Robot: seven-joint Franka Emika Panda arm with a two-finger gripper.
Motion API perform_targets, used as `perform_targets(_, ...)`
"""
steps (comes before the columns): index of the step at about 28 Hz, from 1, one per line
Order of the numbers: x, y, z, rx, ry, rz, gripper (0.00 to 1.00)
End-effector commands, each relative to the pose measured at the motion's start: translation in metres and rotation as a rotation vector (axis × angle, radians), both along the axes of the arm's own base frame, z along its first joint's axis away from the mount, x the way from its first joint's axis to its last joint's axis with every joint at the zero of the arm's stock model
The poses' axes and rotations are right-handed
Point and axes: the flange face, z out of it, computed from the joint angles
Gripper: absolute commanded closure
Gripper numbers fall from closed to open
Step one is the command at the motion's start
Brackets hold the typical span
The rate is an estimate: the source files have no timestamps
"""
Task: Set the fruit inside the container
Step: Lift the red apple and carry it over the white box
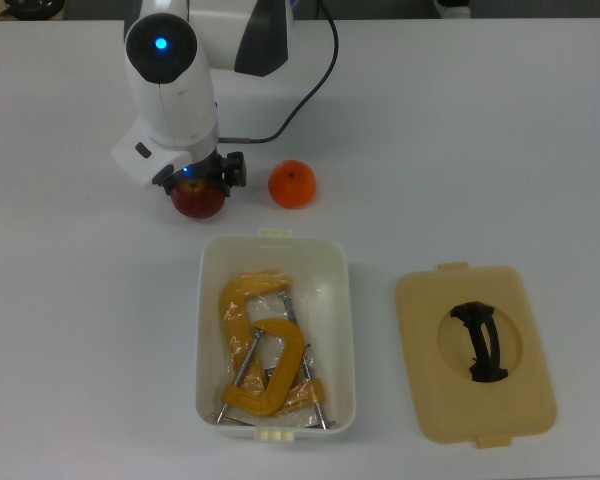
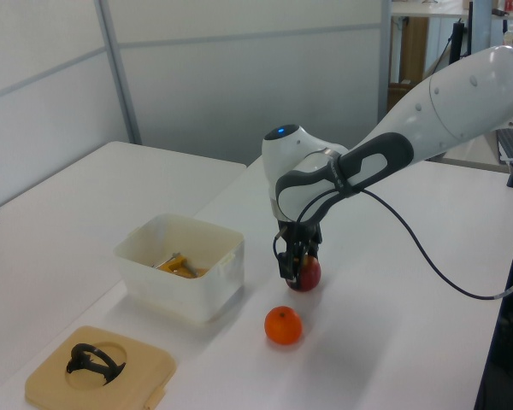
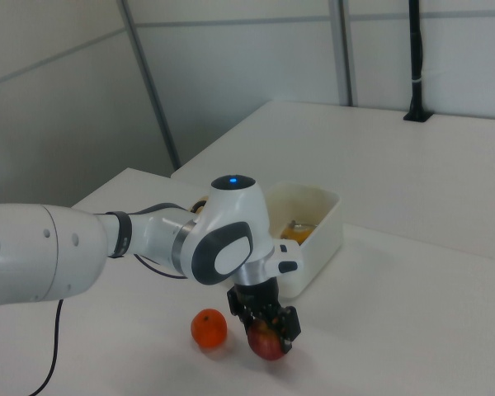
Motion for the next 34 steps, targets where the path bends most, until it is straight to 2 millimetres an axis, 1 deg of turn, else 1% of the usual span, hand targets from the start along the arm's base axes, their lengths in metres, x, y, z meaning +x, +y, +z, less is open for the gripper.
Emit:
perform_targets(1,0.0,-0.007,0.053,-0.014,-0.017,0.03,0.55)
perform_targets(2,0.003,-0.009,0.07,-0.016,-0.019,0.025,0.55)
perform_targets(6,0.01,-0.01,0.109,-0.057,-0.005,0.036,0.55)
perform_targets(7,0.013,-0.012,0.129,-0.08,-0.001,0.039,0.55)
perform_targets(8,0.015,-0.012,0.139,-0.083,-0.012,0.038,0.55)
perform_targets(12,0.022,-0.009,0.162,-0.095,-0.058,0.038,0.55)
perform_targets(14,0.024,-0.008,0.167,-0.095,-0.074,0.036,0.55)
perform_targets(16,0.026,-0.007,0.168,-0.088,-0.091,0.037,0.55)
perform_targets(19,0.037,0.001,0.174,-0.081,-0.179,0.017,0.55)
perform_targets(21,0.044,0.016,0.173,-0.078,-0.226,0.003,0.55)
perform_targets(22,0.051,0.03,0.171,-0.072,-0.273,-0.012,0.55)
perform_targets(27,0.068,0.045,0.155,-0.056,-0.344,-0.034,0.53)
perform_targets(28,0.073,0.057,0.15,-0.044,-0.366,-0.013,0.51)
perform_targets(29,0.075,0.062,0.149,-0.038,-0.379,-0.007,0.46)
perform_targets(31,0.077,0.068,0.149,-0.032,-0.403,0.006,0.29)
perform_targets(32,0.077,0.069,0.149,-0.032,-0.408,0.008,0.22)
perform_targets(34,0.077,0.072,0.146,-0.031,-0.405,0.013,0.17)
